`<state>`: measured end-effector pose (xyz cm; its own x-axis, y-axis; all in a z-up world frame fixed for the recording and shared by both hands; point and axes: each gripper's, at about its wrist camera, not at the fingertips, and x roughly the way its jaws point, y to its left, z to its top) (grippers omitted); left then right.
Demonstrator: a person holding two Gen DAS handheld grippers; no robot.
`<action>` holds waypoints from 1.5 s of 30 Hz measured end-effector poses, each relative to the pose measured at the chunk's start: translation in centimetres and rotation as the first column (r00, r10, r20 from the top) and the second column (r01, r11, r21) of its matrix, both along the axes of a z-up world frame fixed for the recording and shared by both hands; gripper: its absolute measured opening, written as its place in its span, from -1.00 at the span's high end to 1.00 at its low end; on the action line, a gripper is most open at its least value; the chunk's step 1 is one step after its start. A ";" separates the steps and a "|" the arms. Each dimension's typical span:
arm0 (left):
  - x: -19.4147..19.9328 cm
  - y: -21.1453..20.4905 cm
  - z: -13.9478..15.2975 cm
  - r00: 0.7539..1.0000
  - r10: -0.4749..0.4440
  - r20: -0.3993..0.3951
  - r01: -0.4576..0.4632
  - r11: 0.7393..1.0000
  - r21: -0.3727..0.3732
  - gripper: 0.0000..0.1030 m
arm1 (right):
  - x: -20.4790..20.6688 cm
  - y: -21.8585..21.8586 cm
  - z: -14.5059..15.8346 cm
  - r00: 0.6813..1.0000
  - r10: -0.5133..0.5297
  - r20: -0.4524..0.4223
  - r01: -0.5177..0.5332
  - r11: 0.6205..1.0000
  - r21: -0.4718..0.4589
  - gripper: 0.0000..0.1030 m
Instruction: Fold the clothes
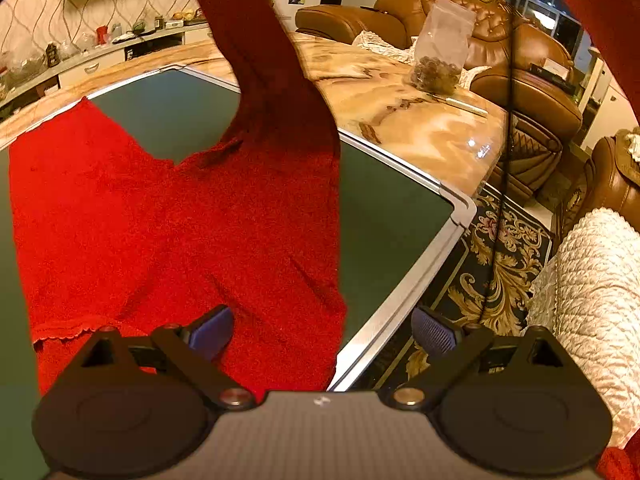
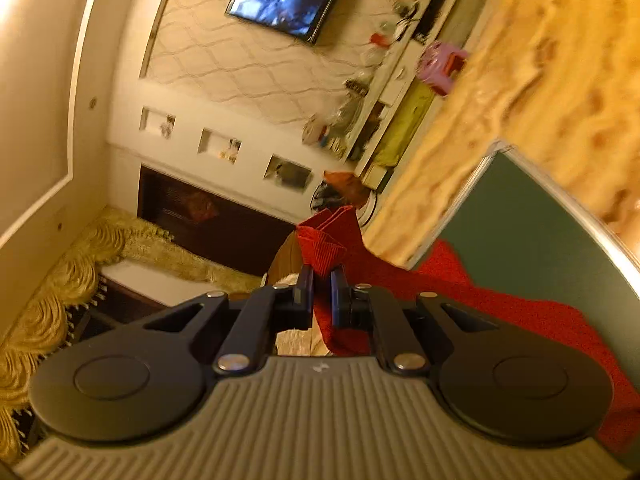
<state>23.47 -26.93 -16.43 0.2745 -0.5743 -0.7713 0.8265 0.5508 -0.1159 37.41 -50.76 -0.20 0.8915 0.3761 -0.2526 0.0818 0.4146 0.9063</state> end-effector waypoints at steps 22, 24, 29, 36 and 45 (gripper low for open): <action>-0.1 2.1 -0.7 0.998 -0.067 0.020 0.068 0.995 -0.073 -0.93 | 25.3 16.0 -11.4 0.899 -0.149 -0.412 -0.029 0.918 -0.396 0.78; 0.0 2.2 -0.7 0.997 -0.070 0.016 0.071 0.994 -0.083 -0.94 | 26.9 17.0 -12.5 0.894 -0.125 -0.431 -0.064 0.914 -0.400 0.78; 0.1 2.6 -0.7 0.997 -0.072 0.009 0.073 0.992 -0.100 -0.95 | 29.3 18.7 -15.1 0.866 -0.078 -0.495 -0.148 0.904 -0.402 0.73; 0.2 2.6 -0.8 0.998 -0.066 0.000 0.065 0.992 -0.106 -0.95 | 31.0 19.2 -15.6 0.875 0.046 -0.482 -0.267 0.877 -0.400 0.00; 0.0 2.3 -0.8 0.998 -0.064 0.005 0.064 0.993 -0.100 -0.97 | 29.6 18.0 -12.2 0.925 0.131 -0.356 -0.309 0.805 -0.507 0.00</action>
